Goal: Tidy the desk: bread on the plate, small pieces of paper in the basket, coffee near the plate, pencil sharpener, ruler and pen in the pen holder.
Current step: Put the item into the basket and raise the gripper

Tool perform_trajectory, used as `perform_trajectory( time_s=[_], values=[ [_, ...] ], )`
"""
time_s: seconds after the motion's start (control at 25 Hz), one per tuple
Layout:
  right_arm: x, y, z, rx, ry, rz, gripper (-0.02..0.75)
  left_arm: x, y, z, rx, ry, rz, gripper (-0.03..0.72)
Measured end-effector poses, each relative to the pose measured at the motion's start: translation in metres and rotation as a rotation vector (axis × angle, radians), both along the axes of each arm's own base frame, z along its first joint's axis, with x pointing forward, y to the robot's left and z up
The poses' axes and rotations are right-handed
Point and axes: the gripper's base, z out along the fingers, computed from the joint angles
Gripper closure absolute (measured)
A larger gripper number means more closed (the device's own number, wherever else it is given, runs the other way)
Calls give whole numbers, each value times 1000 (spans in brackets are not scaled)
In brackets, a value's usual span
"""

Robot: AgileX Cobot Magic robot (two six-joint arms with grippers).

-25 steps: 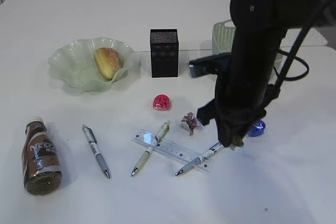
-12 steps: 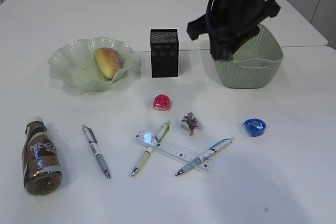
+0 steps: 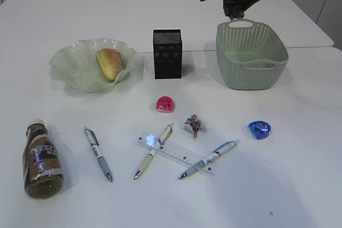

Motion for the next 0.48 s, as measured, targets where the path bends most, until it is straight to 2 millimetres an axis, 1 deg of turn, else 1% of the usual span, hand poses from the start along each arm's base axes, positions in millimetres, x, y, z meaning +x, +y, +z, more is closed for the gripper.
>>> perform_trajectory(
  time_s=[0.16,0.2,0.28,0.32,0.4,0.48],
  values=[
    [21,-23,-17,4,15,-78,478,0,0,0,-3,0,2,185],
    [24,-27,-19,4,19,-88,478,0,0,0,-3,0,2,185],
    [36,-42,-25,-2,14,-125,478,0,0,0,-3,0,2,185],
    [38,-44,-26,-3,12,-130,478,0,0,0,-3,0,2,185],
    [50,-57,-39,-9,10,-154,478,0,0,0,-5,0,3,185],
    [60,-64,-53,-12,13,-164,478,0,0,0,-10,1,8,185]
  ],
)
